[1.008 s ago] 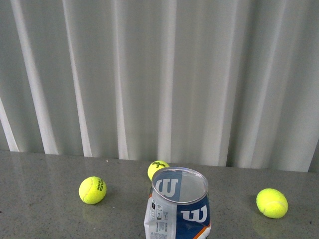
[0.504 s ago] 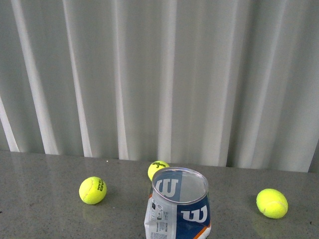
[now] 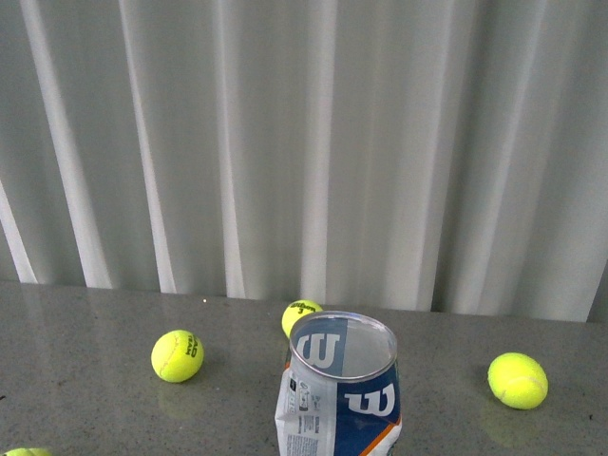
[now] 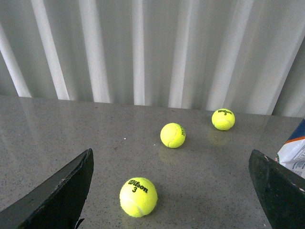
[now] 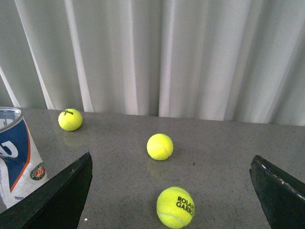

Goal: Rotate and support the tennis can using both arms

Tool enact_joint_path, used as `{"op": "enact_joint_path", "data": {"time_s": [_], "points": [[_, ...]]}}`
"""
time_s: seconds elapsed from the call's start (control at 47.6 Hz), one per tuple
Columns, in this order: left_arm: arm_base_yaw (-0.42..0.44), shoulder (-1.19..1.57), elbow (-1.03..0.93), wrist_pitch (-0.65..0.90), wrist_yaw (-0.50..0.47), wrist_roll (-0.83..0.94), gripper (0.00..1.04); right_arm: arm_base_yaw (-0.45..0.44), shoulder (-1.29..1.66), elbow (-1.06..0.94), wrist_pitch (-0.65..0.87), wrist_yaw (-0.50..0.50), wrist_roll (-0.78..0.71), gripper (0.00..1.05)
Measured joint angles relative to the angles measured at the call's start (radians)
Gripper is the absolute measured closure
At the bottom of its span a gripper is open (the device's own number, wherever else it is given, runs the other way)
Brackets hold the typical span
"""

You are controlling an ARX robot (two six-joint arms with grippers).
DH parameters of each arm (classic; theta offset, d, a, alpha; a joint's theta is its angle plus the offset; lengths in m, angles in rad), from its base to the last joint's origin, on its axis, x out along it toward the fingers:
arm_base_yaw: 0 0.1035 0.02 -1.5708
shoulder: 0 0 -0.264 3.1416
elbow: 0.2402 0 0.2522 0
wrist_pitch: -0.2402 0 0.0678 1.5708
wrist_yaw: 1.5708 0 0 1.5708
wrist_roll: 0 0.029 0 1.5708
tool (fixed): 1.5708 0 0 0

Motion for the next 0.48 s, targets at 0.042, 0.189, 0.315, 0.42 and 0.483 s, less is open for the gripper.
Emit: {"op": "enact_joint_path", "data": {"time_s": [0.042,0.189,0.315,0.42,0.483], "points": [[0.000,0.000,0.000,0.000,0.000,0.000,0.07,0.000,0.000,0.000,0.000,0.000,0.000,0.07],[0.000,0.000,0.000,0.000,0.000,0.000,0.07,0.000,0.000,0.000,0.000,0.000,0.000,0.07],[0.000,0.000,0.000,0.000,0.000,0.000,0.07,0.000,0.000,0.000,0.000,0.000,0.000,0.07],[0.000,0.000,0.000,0.000,0.000,0.000,0.07,0.000,0.000,0.000,0.000,0.000,0.000,0.07],[0.000,0.000,0.000,0.000,0.000,0.000,0.07,0.000,0.000,0.000,0.000,0.000,0.000,0.07]]}}
